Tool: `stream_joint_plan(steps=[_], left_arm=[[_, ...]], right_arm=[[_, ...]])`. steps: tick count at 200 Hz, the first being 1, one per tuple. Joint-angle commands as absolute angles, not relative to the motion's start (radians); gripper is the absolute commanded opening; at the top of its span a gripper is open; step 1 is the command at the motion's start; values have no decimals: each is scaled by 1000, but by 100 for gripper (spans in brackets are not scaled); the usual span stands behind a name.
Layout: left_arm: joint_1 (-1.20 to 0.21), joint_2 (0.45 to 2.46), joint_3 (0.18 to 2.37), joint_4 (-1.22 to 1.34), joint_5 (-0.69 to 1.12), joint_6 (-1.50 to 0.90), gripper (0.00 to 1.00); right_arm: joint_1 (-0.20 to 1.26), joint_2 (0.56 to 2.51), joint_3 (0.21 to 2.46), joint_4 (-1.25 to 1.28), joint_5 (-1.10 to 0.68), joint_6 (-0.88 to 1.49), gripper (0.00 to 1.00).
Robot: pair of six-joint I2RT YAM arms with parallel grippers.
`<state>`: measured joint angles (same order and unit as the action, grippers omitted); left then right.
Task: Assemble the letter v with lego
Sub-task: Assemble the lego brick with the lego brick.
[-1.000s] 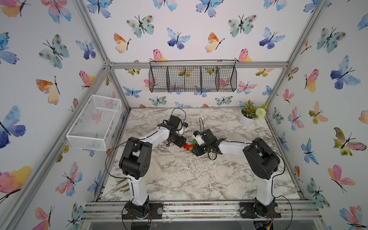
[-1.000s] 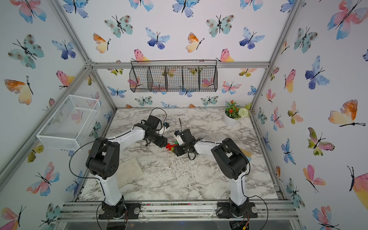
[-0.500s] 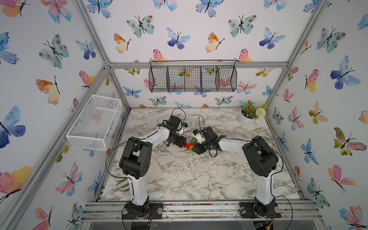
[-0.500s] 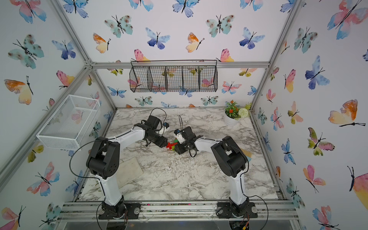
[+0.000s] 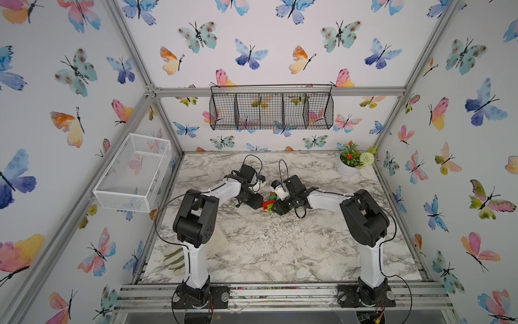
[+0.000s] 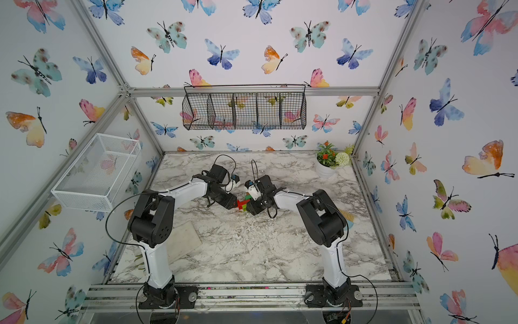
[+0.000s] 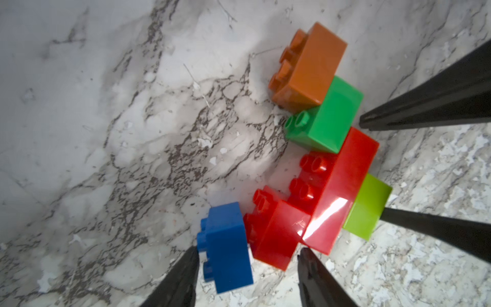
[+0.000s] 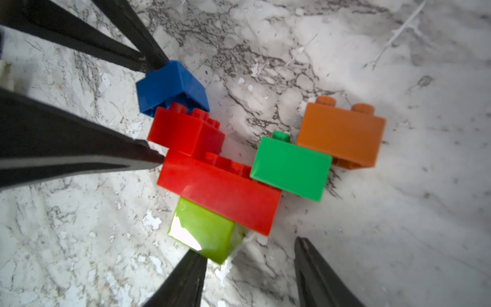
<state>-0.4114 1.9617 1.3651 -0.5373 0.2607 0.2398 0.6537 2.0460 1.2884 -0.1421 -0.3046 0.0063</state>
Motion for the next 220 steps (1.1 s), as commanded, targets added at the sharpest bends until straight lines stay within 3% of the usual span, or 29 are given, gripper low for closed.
stream_joint_plan(steps=[1, 220], left_arm=[[-405, 1979, 1388, -546, 294, 233, 61], [-406, 2028, 1411, -548, 343, 254, 58]], right_arm=[[641, 2086, 1298, -213, -308, -12, 57], [620, 2129, 1346, -264, -284, -95, 56]])
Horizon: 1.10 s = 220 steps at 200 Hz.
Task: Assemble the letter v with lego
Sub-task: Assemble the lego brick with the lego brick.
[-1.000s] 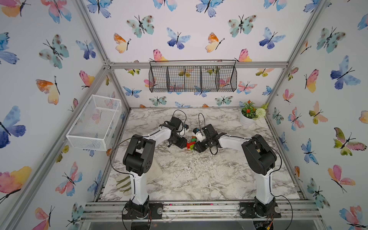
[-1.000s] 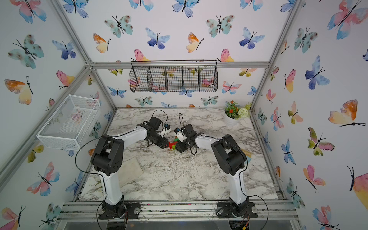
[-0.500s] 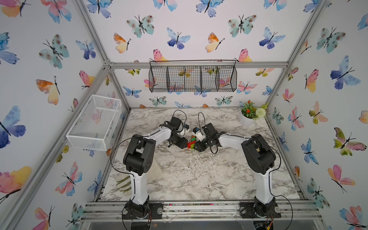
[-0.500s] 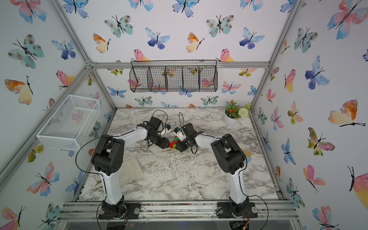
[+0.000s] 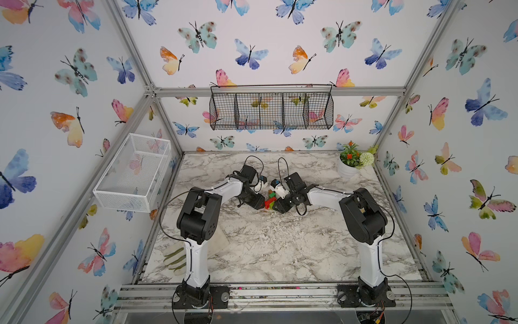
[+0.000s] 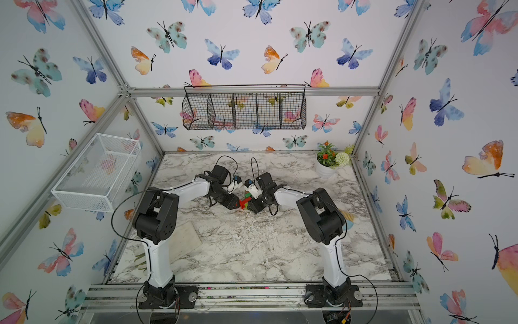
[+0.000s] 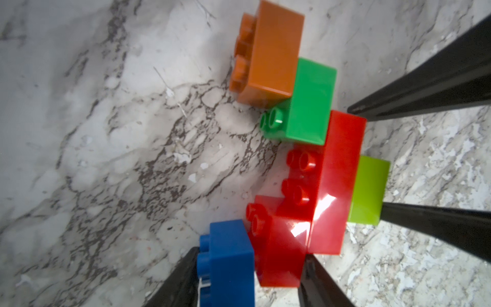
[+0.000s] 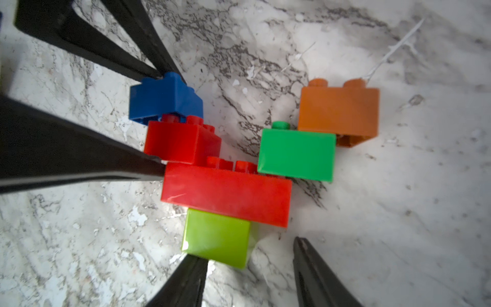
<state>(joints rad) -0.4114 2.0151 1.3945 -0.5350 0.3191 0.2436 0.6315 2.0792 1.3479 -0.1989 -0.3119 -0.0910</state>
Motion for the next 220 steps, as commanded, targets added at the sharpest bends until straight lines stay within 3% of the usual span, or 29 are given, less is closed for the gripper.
stream_joint_plan(steps=[1, 137, 220], left_arm=[[-406, 2029, 1411, -548, 343, 254, 58], [-421, 2053, 1419, -545, 288, 251, 52], [-423, 2056, 1429, -548, 285, 248, 62]], right_arm=[[620, 2129, 1347, -265, -284, -95, 56], [615, 2131, 1327, -249, -299, -81, 55], [614, 2133, 1322, -243, -299, -77, 55]])
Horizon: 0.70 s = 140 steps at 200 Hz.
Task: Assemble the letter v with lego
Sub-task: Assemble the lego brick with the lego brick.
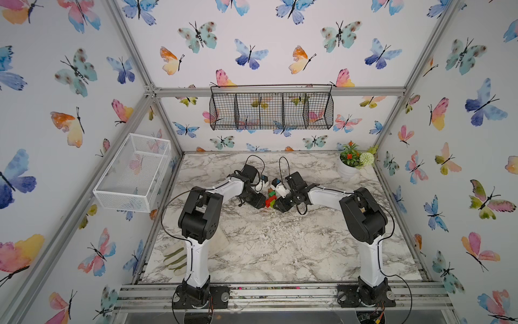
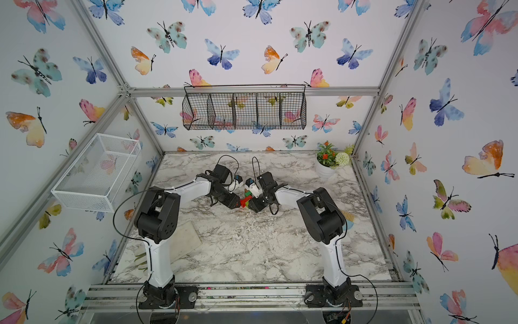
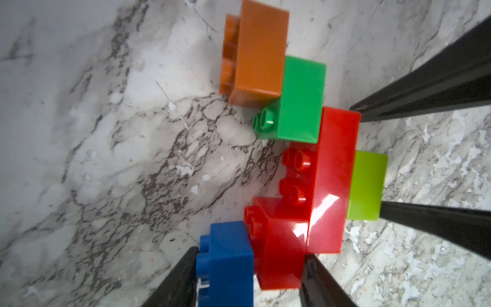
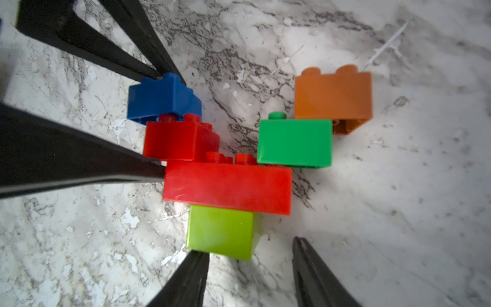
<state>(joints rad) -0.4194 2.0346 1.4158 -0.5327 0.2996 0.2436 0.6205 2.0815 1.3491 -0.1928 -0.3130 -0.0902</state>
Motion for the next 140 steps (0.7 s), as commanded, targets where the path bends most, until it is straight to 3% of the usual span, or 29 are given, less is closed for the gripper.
stream_joint_plan(steps=[1, 140], left_arm=[[-423, 2056, 1430, -548, 285, 248, 62], [-436, 2087, 1446, -573, 255, 270, 58]], right_arm=[[614, 2134, 1322, -244, -299, -77, 55], [613, 2142, 1336, -247, -292, -86, 55]])
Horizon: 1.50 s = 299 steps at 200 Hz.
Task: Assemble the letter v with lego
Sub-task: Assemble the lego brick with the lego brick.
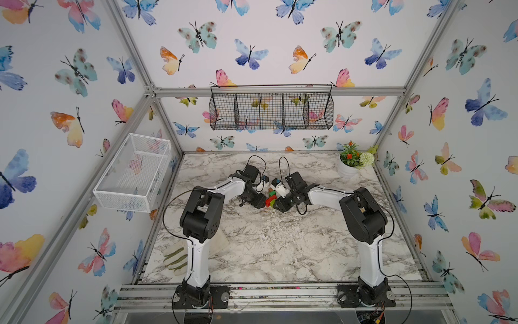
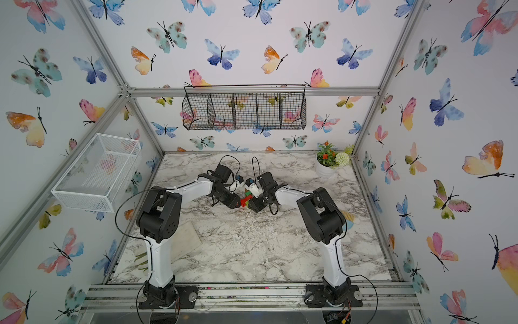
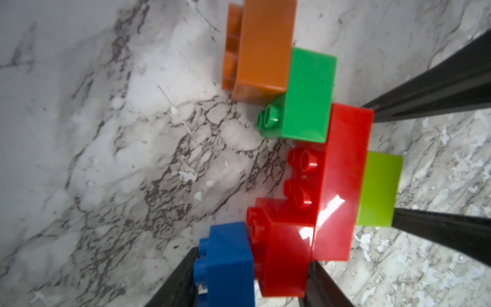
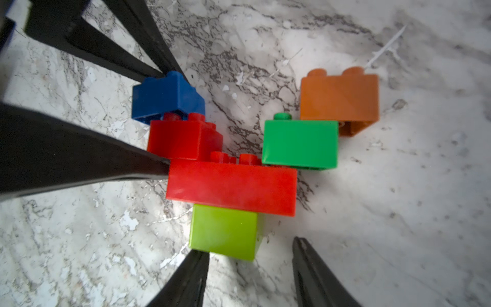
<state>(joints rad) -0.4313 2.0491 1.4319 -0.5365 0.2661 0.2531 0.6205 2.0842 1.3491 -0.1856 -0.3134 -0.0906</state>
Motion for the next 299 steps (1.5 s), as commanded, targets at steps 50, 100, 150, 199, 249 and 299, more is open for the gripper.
stream_joint_plan(steps=[50, 100, 150, 199, 249, 299], left_arm=[[-436, 2089, 1448, -583, 264, 280, 56], [-436, 2093, 1450, -585, 268, 279, 56], [-435, 2089, 1455, -592, 281, 271, 62], [-434, 2061, 1450, -591, 283, 275, 59], [-436, 2077, 1450, -598, 284, 279, 55], [-436, 2077, 1452, -599, 285, 276, 56]], right_arm=[[602, 2145, 1337, -250, -282, -95, 55], [595, 2148, 1336, -252, -278, -95, 55], [594, 2155, 1330, -249, -284, -91, 55], [594, 2159, 1327, -244, -288, -87, 54], [594, 2164, 1328, -244, -291, -87, 54], [595, 2166, 1330, -244, -291, -86, 54]])
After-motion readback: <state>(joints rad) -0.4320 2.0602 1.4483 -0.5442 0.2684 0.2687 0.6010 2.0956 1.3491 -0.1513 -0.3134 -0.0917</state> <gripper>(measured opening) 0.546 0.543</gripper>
